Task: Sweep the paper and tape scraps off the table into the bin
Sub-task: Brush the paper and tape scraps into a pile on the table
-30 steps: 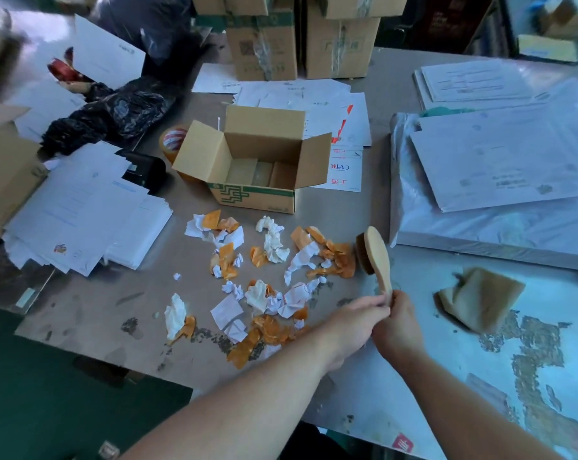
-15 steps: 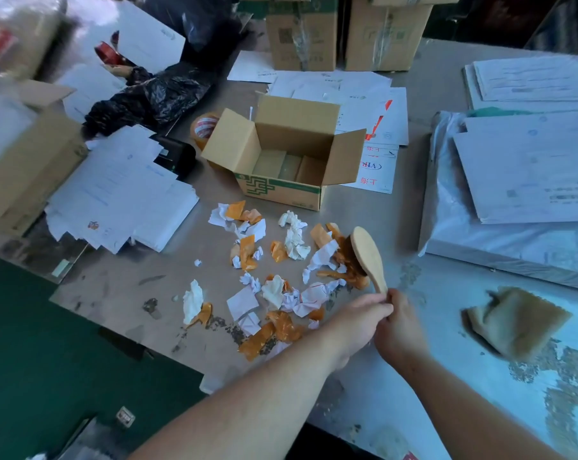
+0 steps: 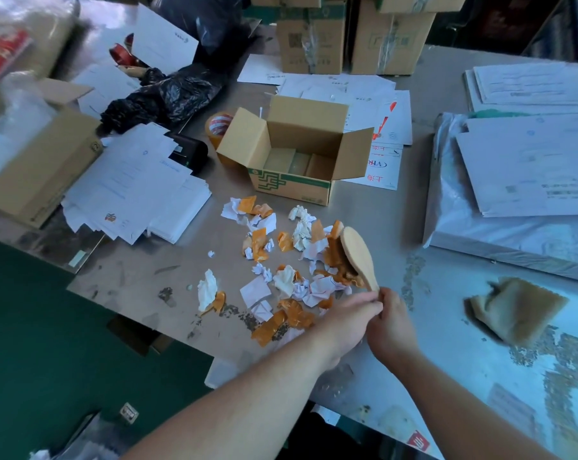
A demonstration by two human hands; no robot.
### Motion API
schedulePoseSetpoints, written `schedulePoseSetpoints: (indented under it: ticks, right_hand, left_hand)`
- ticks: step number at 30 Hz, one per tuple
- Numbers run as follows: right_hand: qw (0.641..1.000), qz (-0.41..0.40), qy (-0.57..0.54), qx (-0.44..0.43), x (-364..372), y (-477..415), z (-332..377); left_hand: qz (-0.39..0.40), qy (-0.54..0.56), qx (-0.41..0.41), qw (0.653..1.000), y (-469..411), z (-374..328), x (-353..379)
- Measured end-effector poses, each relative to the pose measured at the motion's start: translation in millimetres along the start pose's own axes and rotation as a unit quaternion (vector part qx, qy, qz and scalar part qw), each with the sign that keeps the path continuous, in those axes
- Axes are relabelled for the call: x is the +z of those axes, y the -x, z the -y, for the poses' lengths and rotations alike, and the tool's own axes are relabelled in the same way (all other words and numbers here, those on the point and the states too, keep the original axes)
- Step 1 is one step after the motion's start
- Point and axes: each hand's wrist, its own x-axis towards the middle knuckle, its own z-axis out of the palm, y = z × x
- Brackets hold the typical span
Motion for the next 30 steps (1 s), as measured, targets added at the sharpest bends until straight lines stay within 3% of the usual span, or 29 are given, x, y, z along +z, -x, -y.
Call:
schedulePoseSetpoints:
  ticks: [15, 30]
  right_hand:
    - [0.991, -0.081, -0.050, 0.095, -6.1, 78.1, -35.6]
    - [0.990, -0.022, -0.067, 0.125, 33.0, 75.4, 17.5]
  left_hand:
    - [0.131, -0.111, -0.038, 0.984, 34.3, 30.4, 27.9]
    - [0.072, -0.107, -0.026, 0.991, 39.3, 37.3, -38.3]
